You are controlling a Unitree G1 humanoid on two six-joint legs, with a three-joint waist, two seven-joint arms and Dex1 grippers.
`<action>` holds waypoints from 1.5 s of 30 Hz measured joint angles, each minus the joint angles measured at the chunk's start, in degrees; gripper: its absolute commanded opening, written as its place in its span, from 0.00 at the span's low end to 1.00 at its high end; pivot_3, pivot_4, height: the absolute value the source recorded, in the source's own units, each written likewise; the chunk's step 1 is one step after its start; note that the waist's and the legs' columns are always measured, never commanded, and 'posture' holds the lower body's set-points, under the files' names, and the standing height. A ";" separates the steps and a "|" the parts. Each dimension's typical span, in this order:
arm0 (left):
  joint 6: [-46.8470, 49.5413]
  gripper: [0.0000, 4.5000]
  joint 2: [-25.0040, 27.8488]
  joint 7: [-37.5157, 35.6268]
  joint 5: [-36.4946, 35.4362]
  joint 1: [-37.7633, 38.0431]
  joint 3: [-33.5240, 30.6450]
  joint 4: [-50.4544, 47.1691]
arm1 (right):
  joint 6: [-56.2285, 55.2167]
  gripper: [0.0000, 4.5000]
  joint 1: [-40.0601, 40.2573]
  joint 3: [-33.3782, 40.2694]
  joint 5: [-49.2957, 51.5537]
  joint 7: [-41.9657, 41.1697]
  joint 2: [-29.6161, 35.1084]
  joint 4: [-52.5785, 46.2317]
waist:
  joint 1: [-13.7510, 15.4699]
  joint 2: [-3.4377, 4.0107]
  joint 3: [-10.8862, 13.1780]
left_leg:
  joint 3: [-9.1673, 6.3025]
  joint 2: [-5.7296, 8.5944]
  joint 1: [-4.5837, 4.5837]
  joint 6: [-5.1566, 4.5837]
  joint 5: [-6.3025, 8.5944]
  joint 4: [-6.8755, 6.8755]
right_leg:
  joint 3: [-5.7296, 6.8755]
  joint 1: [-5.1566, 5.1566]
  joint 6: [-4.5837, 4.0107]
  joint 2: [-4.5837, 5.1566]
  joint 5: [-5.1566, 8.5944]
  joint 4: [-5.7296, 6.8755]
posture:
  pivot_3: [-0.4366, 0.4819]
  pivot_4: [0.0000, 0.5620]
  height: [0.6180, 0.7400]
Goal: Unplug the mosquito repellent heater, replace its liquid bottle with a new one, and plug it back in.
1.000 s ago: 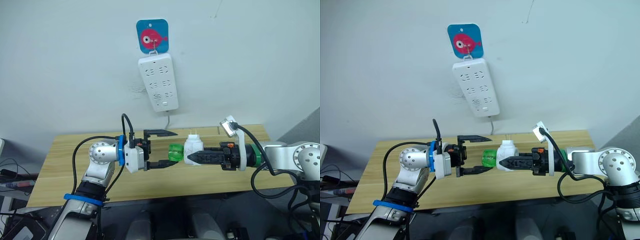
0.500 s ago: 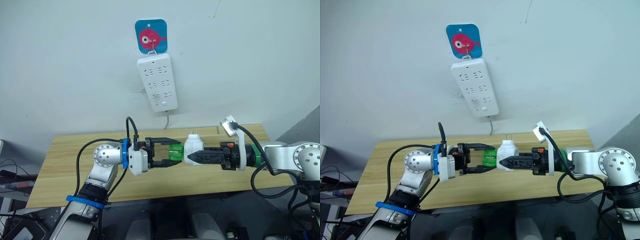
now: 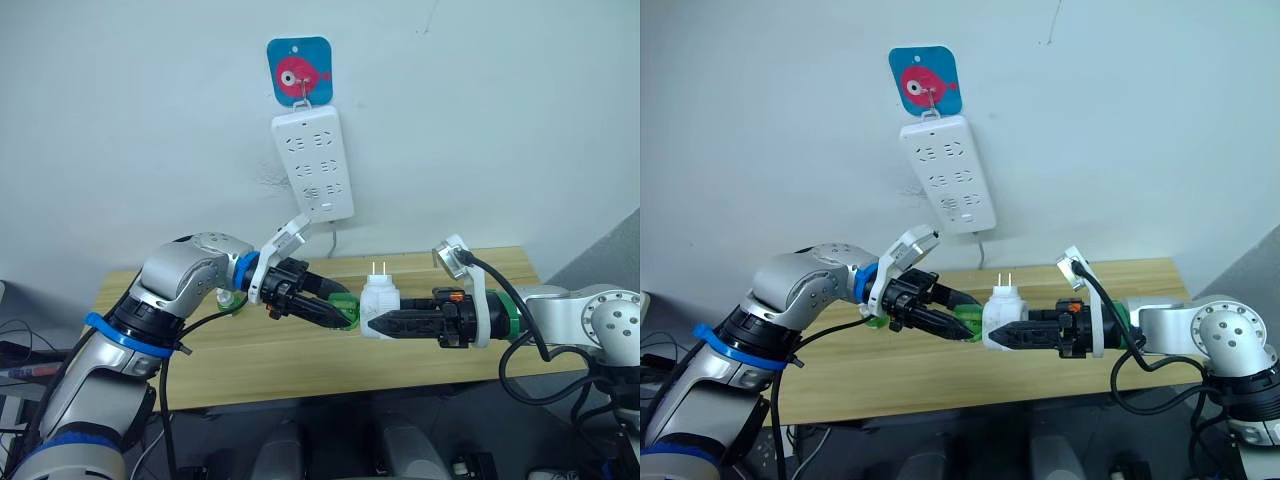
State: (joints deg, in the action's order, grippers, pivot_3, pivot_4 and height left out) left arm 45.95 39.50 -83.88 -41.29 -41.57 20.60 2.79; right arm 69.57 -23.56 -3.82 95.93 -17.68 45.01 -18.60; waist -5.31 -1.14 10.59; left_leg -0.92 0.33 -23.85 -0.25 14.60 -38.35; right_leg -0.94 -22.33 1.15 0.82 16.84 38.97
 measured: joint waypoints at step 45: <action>-62.00 0.52 -13.52 12.28 23.50 15.79 -8.39 2.76 | -0.42 0.67 -0.27 2.70 2.12 3.75 -0.37 6.97 | 0.43 -0.01 0.10 | 0.11 0.06 0.01 -0.01 0.00 0.04 | 0.02 0.02 -0.03 0.20 -0.04 -0.02 | 0.28 0.35 1.00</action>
State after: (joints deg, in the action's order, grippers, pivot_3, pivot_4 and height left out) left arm -16.05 25.98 -71.61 -17.78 -25.77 12.21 5.55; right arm 69.15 -23.83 -1.13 98.05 -13.93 44.64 -11.64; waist -4.88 -1.16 10.70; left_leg -0.81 0.38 -23.84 -0.26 14.60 -38.31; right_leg -0.92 -22.30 1.12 1.02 16.81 38.94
